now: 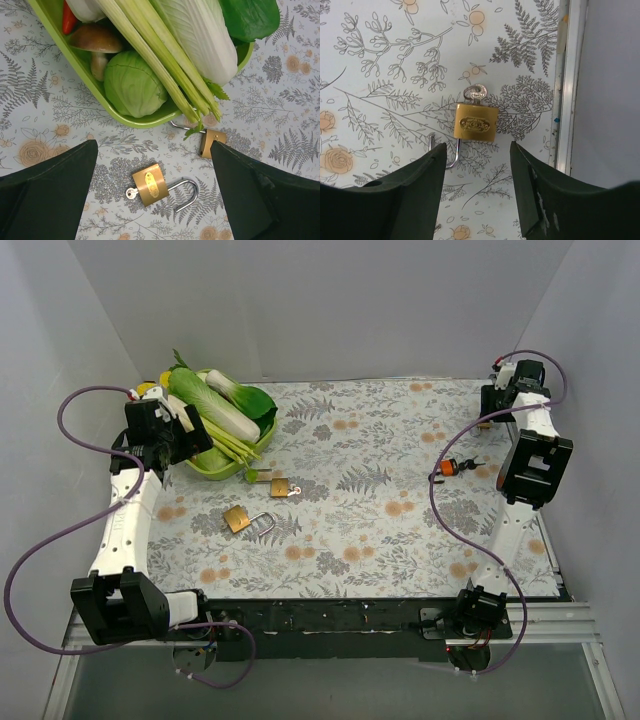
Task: Lock with the key
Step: Pick up the lock from the center of the board.
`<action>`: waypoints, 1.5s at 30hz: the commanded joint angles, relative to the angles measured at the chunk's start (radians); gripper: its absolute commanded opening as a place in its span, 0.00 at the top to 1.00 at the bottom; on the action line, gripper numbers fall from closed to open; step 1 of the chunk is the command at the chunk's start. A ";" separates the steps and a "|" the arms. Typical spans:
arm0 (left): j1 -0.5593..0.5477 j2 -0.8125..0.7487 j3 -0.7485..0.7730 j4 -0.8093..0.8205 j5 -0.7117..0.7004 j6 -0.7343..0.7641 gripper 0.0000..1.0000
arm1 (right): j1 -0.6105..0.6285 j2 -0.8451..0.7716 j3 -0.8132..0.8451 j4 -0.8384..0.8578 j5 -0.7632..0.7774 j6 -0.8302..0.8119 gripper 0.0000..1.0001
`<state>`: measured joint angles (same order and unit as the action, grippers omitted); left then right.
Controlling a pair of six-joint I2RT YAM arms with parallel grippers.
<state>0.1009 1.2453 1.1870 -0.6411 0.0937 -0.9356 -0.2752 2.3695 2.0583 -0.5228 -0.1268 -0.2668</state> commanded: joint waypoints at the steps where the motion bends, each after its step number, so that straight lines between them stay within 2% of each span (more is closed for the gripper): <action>1: -0.003 0.000 0.017 0.026 -0.011 0.000 0.02 | -0.005 0.026 0.059 0.064 0.009 0.023 0.40; 16: -0.003 -0.004 -0.003 0.035 -0.052 0.001 0.02 | -0.004 0.085 0.091 0.083 0.024 0.026 0.40; 34: -0.003 0.017 -0.006 0.038 -0.057 0.009 0.02 | 0.010 0.152 0.123 0.090 0.016 0.006 0.45; 37: -0.003 0.023 -0.001 0.037 -0.055 0.009 0.02 | 0.010 0.152 0.120 0.086 0.013 0.005 0.51; 40: -0.003 0.028 0.005 0.037 -0.042 0.014 0.02 | 0.010 0.134 0.109 0.075 0.004 0.006 0.63; 44: -0.003 0.020 0.026 0.049 0.009 0.056 0.02 | 0.010 0.071 0.088 0.037 -0.068 -0.017 0.98; 45: -0.001 0.014 0.028 0.061 0.047 0.072 0.02 | 0.013 0.053 0.085 0.020 -0.123 -0.031 0.99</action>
<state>0.1009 1.2816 1.1862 -0.6182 0.0669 -0.9195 -0.2680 2.4977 2.1468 -0.4465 -0.1314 -0.2615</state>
